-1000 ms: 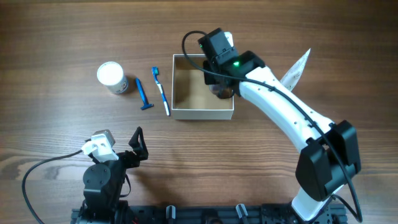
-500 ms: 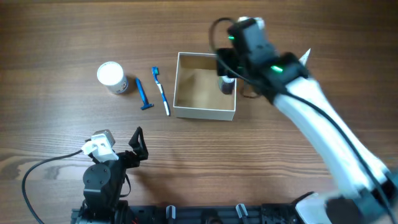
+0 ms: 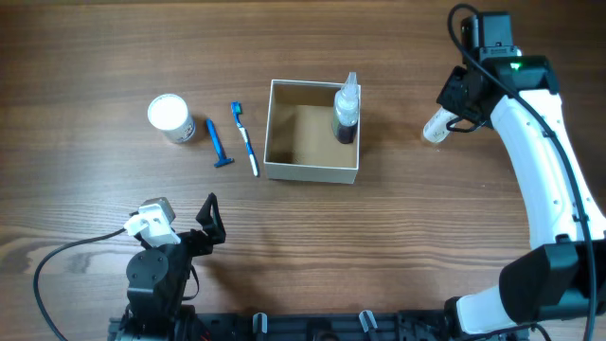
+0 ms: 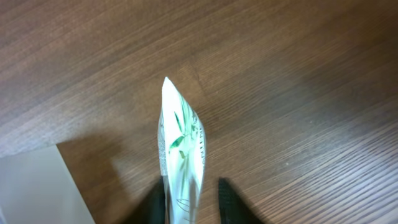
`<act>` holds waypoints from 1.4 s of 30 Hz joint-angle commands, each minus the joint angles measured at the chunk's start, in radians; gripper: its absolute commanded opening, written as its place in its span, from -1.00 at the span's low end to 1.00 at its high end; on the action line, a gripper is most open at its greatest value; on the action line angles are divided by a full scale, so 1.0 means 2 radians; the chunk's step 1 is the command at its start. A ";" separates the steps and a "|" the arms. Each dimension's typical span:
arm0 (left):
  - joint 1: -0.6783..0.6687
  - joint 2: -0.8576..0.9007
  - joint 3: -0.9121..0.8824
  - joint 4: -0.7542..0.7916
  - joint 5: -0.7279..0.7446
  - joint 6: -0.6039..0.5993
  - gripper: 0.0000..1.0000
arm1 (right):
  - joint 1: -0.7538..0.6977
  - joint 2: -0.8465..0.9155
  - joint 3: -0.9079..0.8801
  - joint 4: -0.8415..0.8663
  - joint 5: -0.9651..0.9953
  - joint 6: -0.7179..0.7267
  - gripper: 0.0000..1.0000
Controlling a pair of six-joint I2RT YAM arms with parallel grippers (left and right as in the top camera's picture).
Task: Pack container
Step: 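Move the right gripper back to the white lotion tube and grasp it, then lower the lotion tube into the box's right side and release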
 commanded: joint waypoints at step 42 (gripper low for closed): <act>0.005 -0.005 -0.001 0.001 0.002 0.002 0.99 | 0.212 -0.032 0.005 0.073 0.017 0.009 0.58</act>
